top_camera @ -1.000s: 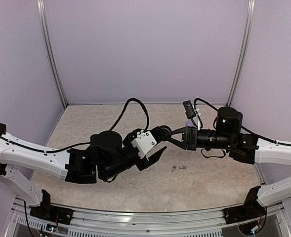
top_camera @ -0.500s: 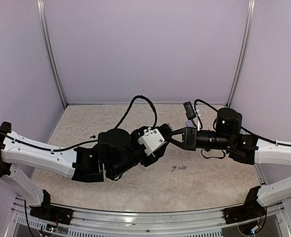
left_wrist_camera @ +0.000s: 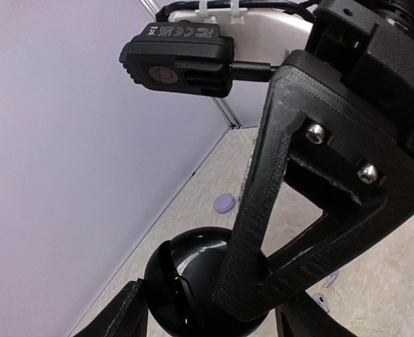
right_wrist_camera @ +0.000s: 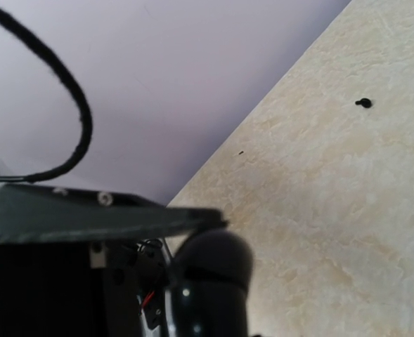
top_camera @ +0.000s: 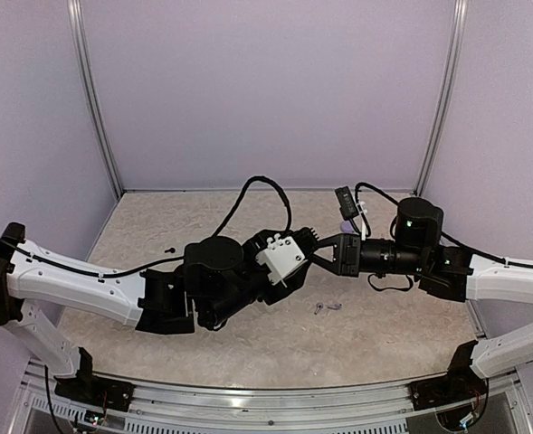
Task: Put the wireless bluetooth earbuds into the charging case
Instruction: Pass from the right arm to the left
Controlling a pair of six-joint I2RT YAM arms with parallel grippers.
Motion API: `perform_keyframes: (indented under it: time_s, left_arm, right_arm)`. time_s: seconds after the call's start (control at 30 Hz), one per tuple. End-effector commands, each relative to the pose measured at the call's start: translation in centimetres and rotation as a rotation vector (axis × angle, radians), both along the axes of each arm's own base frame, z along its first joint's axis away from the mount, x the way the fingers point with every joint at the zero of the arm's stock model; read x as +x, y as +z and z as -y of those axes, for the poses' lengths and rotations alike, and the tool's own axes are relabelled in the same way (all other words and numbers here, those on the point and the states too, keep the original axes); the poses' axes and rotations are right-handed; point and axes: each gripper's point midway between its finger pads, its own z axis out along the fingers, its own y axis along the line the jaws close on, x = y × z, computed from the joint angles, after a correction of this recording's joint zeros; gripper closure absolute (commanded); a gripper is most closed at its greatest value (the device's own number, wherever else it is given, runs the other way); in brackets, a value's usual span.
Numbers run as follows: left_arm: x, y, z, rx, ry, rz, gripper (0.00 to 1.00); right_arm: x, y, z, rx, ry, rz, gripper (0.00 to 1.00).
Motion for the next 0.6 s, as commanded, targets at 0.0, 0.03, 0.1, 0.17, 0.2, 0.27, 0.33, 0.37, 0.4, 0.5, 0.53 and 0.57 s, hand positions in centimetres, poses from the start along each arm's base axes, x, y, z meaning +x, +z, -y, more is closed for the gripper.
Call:
perform_keyframes:
  time_s: [0.0, 0.03, 0.1, 0.17, 0.2, 0.27, 0.33, 0.37, 0.4, 0.5, 0.53, 0.57]
  left_arm:
    - [-0.3, -0.1, 1.4, -0.009, -0.039, -0.007, 0.39]
    - [-0.3, 0.0, 1.4, -0.012, -0.039, -0.006, 0.39]
    - [-0.2, 0.1, 1.3, -0.013, -0.039, -0.003, 0.42]
    - [-0.2, 0.3, 1.1, -0.019, -0.041, -0.002, 0.47]
    - [-0.2, 0.3, 1.1, -0.018, -0.043, -0.001, 0.5]
    - [-0.3, 0.3, 0.8, -0.021, -0.042, 0.004, 0.54]
    - [-0.4, 0.6, 0.6, -0.026, -0.045, 0.007, 0.56]
    - [-0.4, 0.6, 0.5, -0.026, -0.047, 0.008, 0.56]
    - [-0.5, 0.7, 0.4, -0.026, -0.048, 0.011, 0.57]
    - [-0.7, 0.6, 0.4, -0.01, -0.058, 0.023, 0.59]
    - [-0.8, 0.5, 0.4, 0.002, -0.061, 0.03, 0.6]
    - [-0.9, 0.4, 0.3, 0.016, -0.065, 0.04, 0.6]
  right_arm:
    - [-1.5, 1.8, -0.3, 0.055, 0.063, 0.041, 0.75]
    - [-1.6, 1.9, -0.3, 0.056, 0.064, 0.041, 0.75]
    - [-1.6, 1.8, -0.3, 0.053, 0.062, 0.04, 0.75]
    - [-1.7, 1.8, -0.3, 0.053, 0.064, 0.04, 0.75]
    - [-1.7, 1.8, -0.3, 0.052, 0.063, 0.04, 0.75]
    - [-1.6, 1.7, -0.3, 0.049, 0.06, 0.039, 0.75]
    - [-1.5, 1.5, -0.2, 0.044, 0.053, 0.039, 0.74]
    - [-1.5, 1.4, -0.1, 0.042, 0.048, 0.039, 0.73]
    - [-1.4, 1.4, -0.1, 0.04, 0.045, 0.037, 0.71]
    - [-1.3, 1.3, 0.0, 0.029, 0.039, 0.037, 0.63]
    - [-1.4, 1.4, 0.0, 0.023, 0.037, 0.04, 0.58]
    - [-1.3, 1.4, 0.1, 0.014, 0.035, 0.043, 0.53]
